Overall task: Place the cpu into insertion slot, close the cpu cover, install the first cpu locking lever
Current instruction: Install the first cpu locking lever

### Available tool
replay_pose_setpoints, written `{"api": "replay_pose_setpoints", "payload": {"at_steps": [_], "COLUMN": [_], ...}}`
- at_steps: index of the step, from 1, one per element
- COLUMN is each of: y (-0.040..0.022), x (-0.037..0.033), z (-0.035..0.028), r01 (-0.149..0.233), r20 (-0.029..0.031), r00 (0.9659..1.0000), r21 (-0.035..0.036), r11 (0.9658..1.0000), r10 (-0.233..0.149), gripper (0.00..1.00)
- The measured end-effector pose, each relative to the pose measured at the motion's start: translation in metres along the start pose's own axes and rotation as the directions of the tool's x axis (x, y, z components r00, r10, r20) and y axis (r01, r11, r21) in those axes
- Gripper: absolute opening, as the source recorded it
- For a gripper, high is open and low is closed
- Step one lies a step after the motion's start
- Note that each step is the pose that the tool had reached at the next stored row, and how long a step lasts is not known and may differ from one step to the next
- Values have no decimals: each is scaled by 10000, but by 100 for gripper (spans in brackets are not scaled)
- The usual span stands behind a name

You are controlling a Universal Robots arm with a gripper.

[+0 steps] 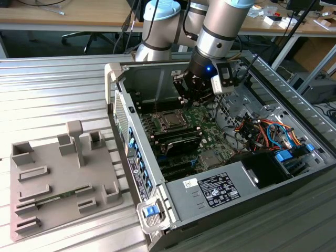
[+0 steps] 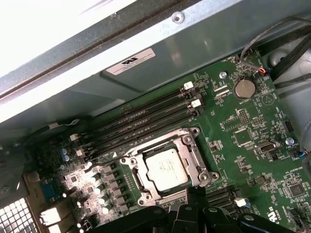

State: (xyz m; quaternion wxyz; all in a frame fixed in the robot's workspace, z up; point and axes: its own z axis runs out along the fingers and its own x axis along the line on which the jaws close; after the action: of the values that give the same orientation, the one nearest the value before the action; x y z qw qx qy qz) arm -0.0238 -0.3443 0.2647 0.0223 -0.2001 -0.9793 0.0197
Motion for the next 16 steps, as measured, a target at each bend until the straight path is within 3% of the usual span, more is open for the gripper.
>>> {"api": "replay_pose_setpoints", "payload": {"at_steps": [16], "y": [0], "x": [0], "z": [0], "r01": [599], "r20": [27], "r00": [9982], "r21": [23], "r11": [9982], "r10": [-599], "gripper": [11]}}
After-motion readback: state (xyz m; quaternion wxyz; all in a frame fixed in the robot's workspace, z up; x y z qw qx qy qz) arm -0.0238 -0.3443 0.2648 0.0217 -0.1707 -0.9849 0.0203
